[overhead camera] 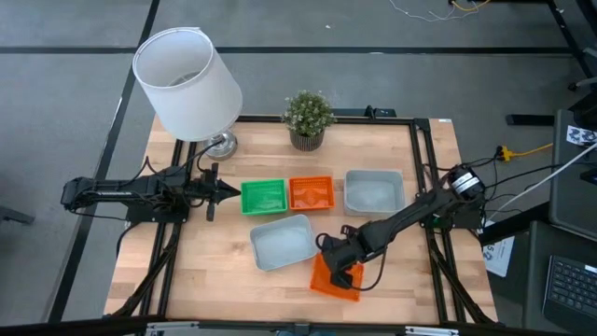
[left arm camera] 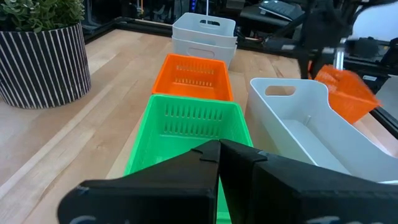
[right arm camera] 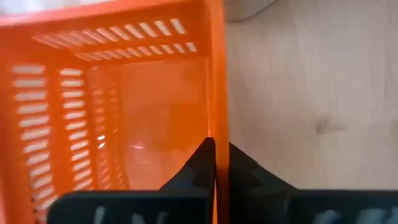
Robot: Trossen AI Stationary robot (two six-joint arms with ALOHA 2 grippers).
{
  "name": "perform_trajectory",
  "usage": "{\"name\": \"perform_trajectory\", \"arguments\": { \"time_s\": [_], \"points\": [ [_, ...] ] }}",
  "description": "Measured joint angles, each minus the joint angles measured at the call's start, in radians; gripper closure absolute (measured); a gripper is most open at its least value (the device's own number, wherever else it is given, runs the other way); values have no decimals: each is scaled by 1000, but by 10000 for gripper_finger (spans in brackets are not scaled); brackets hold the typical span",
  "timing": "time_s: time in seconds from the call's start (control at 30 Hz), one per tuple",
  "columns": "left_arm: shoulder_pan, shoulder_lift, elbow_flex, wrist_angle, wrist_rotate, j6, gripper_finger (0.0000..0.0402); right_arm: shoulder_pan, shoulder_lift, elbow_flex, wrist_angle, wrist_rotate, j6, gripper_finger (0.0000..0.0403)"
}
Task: Stack baskets by color
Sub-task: Stack the bottom orange bin on the top of the orange bins
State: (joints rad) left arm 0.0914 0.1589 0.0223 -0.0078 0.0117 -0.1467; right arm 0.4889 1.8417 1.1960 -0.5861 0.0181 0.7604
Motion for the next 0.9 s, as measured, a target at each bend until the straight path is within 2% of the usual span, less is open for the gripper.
{"name": "perform_trajectory", "arguments": {
  "time_s": [0.17, 0.27, 0.33, 0.5, 0.6, 0.67, 0.73, 0.9],
  "points": [
    [0, 0, 0, 0, 0, 0, 401, 0, -55, 93, -176, -96, 18, 400],
    [0, 0, 0, 0, 0, 0, 401, 0, -76, 201, -340, -84, -12, 401],
    [0, 0, 0, 0, 0, 0, 401, -10, -78, 284, -442, 10, -89, 401],
    [0, 0, 0, 0, 0, 0, 401, -88, -79, 433, -541, 426, -348, 402],
    [0, 0, 0, 0, 0, 0, 401, -189, -79, 484, -519, 491, -522, 402],
    [0, 0, 0, 0, 0, 0, 401, -277, -79, 493, -457, 467, -632, 402],
    [0, 0, 0, 0, 0, 0, 401, -373, -78, 493, -394, 396, -747, 402],
    [0, 0, 0, 0, 0, 0, 401, -596, -74, 479, -307, 54, -924, 403]
  ]
}}
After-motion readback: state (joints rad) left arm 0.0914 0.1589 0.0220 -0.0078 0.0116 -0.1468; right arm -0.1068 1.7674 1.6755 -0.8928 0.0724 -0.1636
